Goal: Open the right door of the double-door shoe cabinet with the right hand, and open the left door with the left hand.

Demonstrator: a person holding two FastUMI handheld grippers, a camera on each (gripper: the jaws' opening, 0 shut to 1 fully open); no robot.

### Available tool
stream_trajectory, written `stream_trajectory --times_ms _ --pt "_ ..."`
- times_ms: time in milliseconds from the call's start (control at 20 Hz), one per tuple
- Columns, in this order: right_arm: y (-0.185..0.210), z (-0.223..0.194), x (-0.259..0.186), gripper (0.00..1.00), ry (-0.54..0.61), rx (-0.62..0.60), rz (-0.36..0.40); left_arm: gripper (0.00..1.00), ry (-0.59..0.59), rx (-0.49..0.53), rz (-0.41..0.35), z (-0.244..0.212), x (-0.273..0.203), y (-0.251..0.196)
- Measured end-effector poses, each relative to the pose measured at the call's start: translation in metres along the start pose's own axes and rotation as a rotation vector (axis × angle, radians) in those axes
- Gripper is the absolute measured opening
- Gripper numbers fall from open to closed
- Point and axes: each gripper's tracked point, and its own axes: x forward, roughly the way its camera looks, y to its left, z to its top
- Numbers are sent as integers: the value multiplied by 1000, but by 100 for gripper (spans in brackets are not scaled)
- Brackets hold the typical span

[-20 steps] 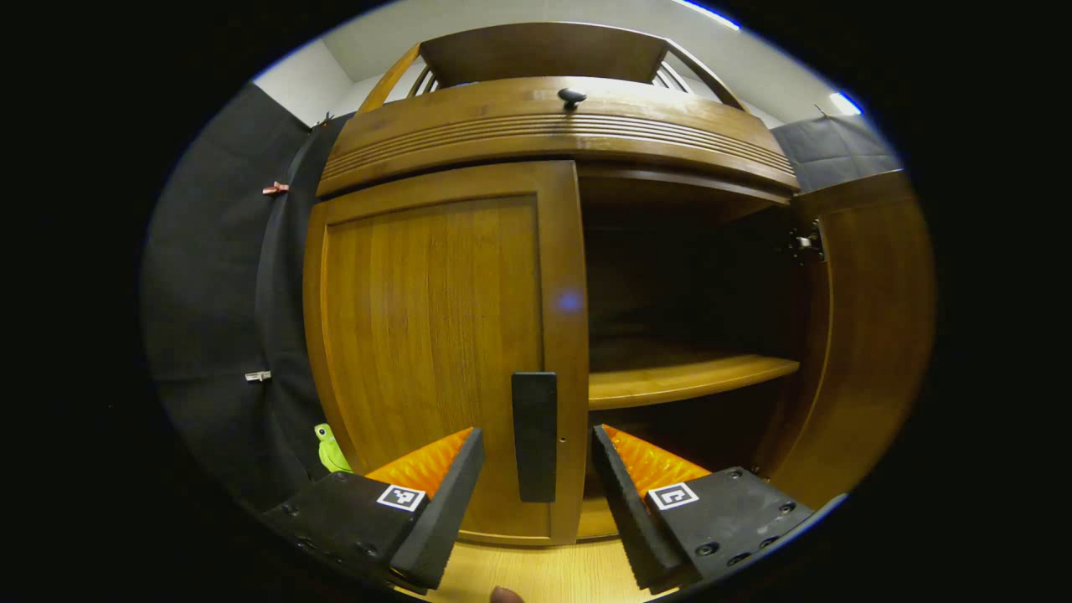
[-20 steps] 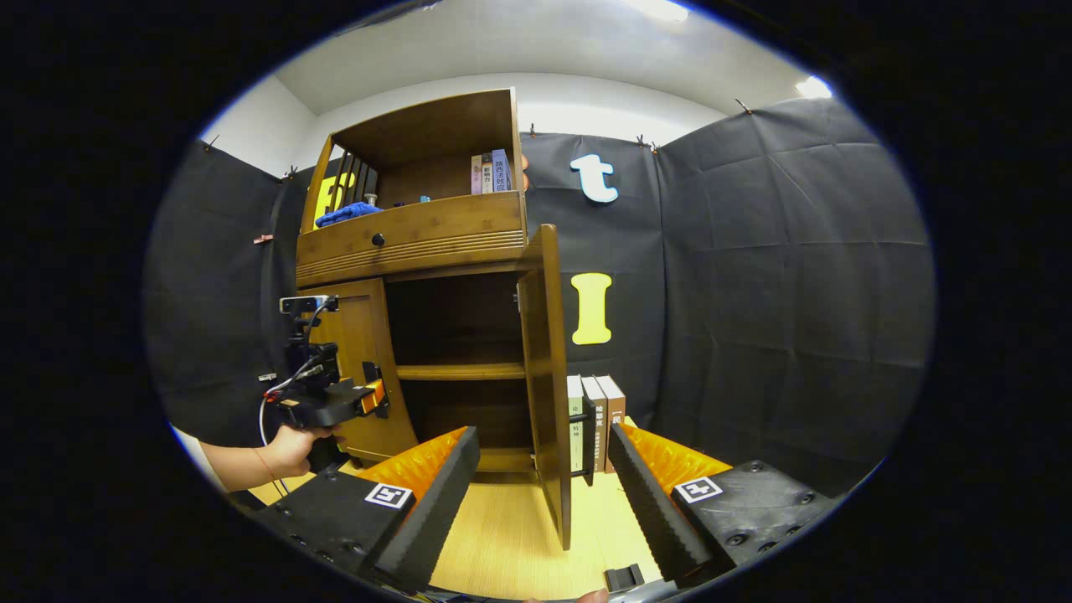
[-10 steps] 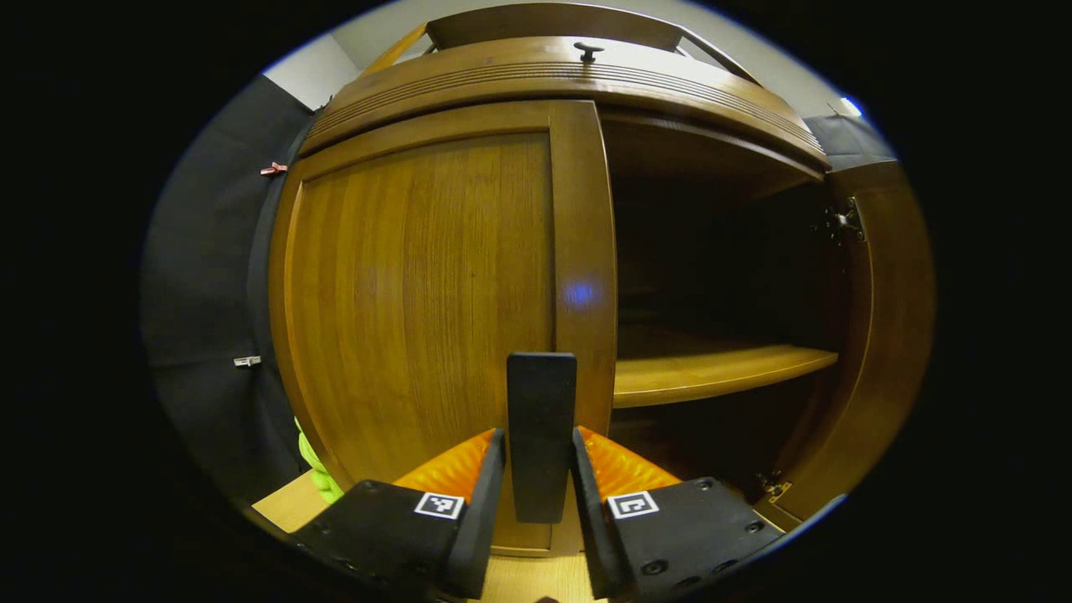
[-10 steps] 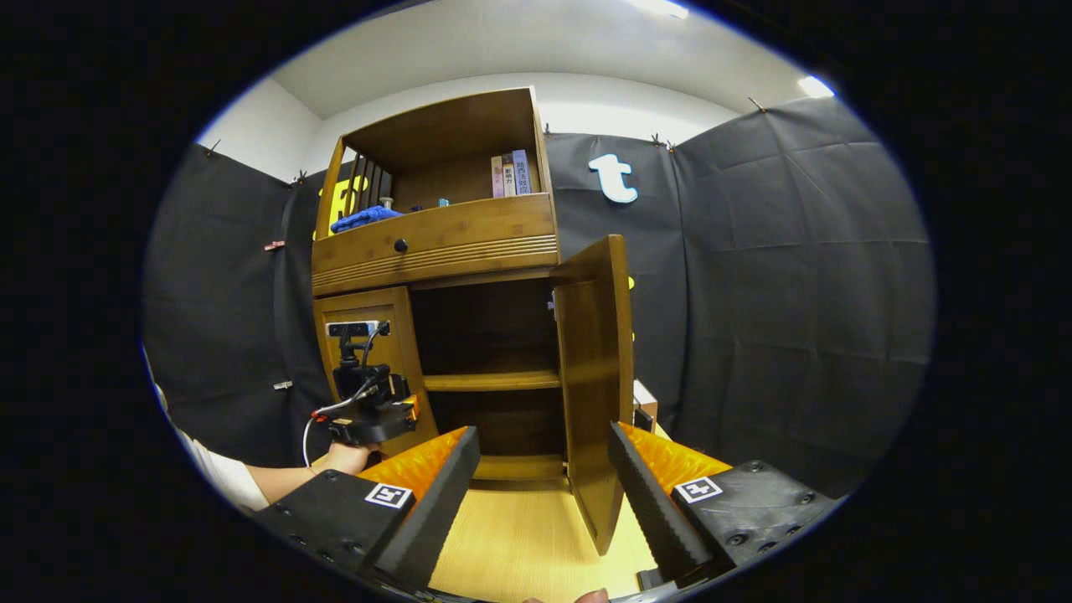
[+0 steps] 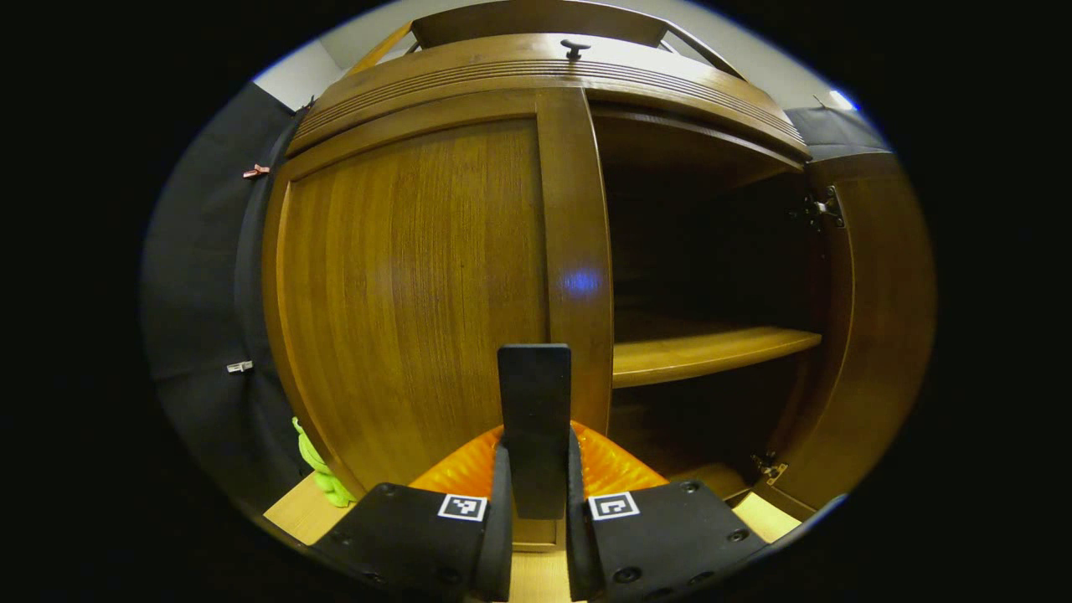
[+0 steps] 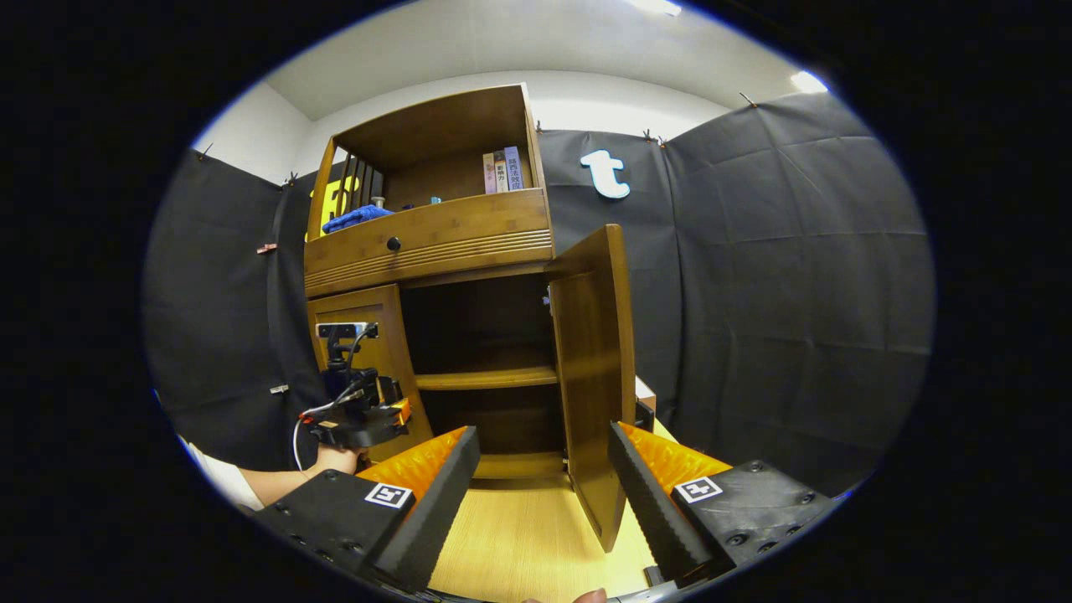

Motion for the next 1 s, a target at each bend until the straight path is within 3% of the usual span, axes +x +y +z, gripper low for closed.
stream_trajectory --times_ms 550,600,1000 --pt "17 -7 -13 98 5 3 24 26 -2 21 2 -15 -99 40" --pt "20 -7 -15 98 3 0 27 29 0 25 3 -17 -107 47" --pt "43 -13 -27 98 3 -11 42 23 1 55 68 -27 -173 122"
